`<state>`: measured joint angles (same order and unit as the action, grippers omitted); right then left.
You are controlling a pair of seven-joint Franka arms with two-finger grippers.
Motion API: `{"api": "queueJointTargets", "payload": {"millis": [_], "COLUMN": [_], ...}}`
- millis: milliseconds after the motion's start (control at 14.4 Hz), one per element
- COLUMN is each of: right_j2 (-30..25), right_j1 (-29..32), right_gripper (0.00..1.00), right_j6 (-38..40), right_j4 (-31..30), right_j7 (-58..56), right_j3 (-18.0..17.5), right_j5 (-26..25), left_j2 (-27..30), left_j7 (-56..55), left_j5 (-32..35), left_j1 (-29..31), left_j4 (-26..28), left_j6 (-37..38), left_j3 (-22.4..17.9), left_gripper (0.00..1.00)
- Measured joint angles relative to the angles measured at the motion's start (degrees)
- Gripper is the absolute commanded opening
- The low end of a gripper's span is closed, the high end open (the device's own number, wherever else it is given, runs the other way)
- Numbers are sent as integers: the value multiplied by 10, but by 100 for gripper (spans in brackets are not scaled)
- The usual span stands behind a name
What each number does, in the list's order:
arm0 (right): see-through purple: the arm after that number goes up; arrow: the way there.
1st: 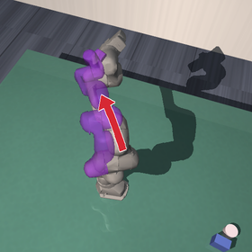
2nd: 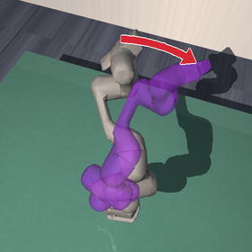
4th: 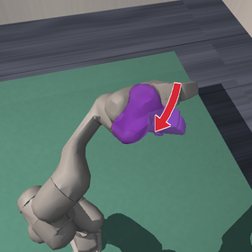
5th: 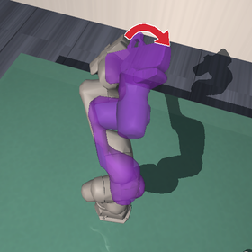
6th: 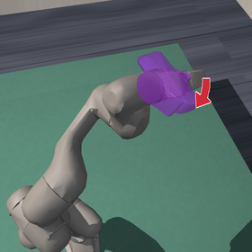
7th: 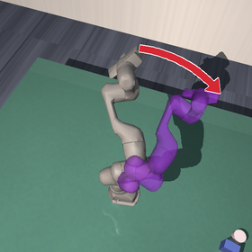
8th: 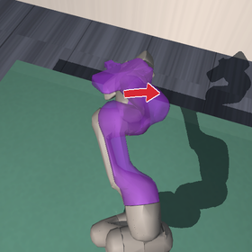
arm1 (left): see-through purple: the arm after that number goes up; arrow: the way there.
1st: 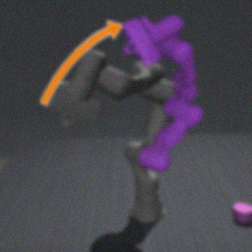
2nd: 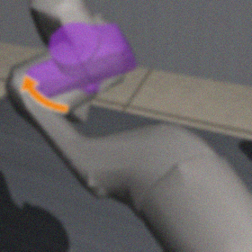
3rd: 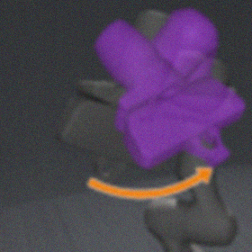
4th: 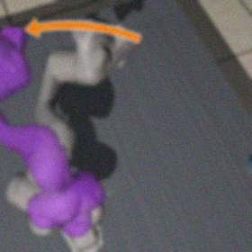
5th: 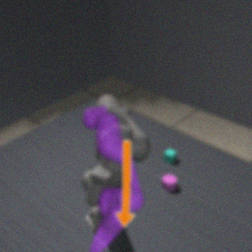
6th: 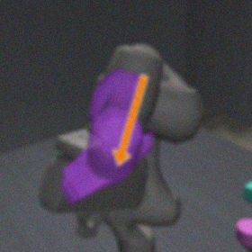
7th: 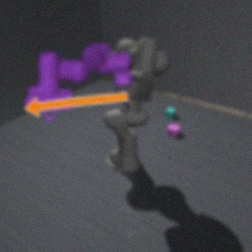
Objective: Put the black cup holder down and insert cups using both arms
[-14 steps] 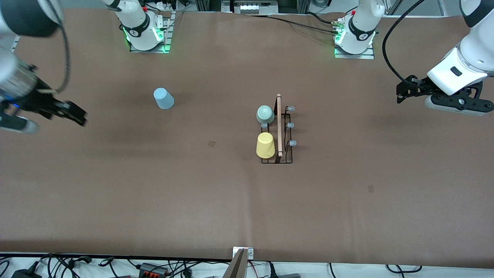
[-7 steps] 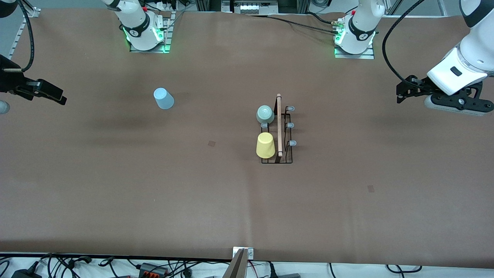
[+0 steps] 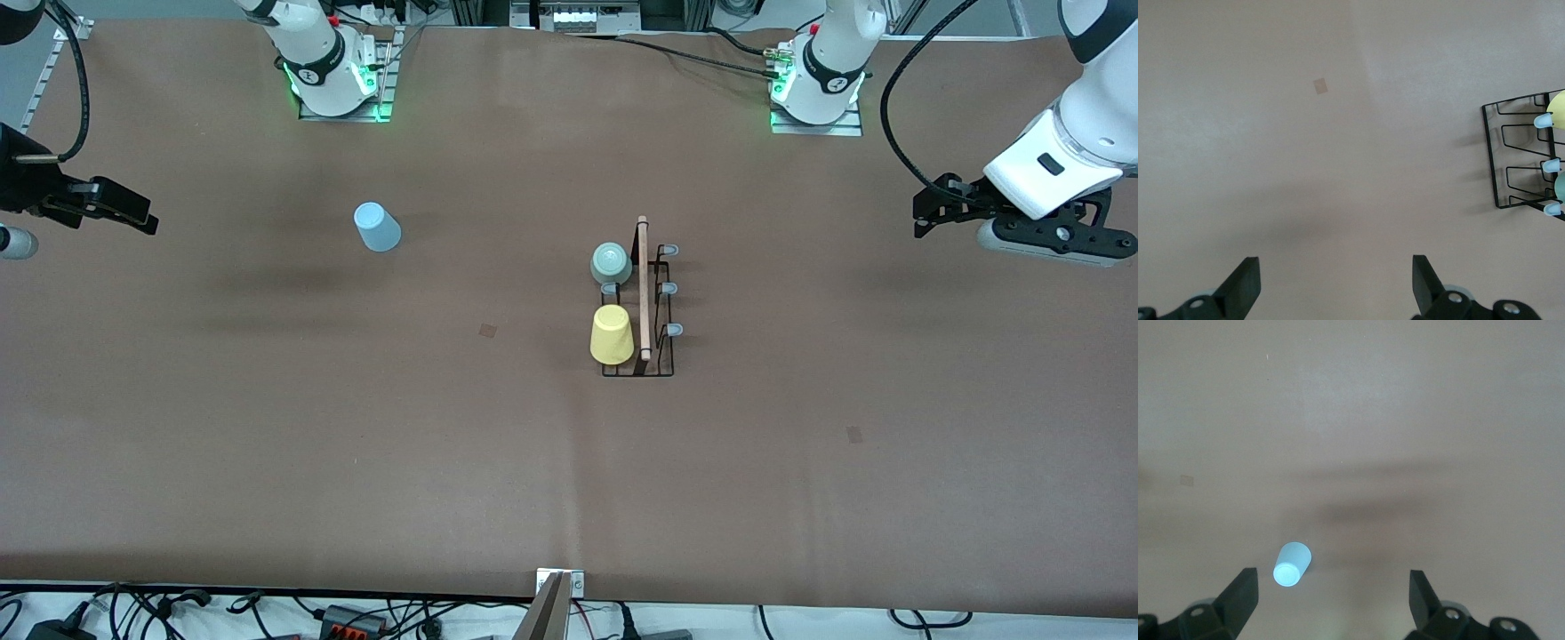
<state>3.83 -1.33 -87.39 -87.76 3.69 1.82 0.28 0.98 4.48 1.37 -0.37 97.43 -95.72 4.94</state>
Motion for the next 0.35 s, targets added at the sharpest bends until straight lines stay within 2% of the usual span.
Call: {"api": "queueJointTargets", "payload": {"millis": [347], "right_j2": [1], "right_j1": [4], "right_gripper": [100], "right_j6": [0], "right_j4": [0], "right_j7": [0], "right_j3": [0], "right_j5": [0], "left_j2": [0], "left_j7": [0], "left_j5": [0], "left_j1": [0], "left_j4": [0], "left_j6": [0], "left_j3": [0], "left_gripper": [100]}}
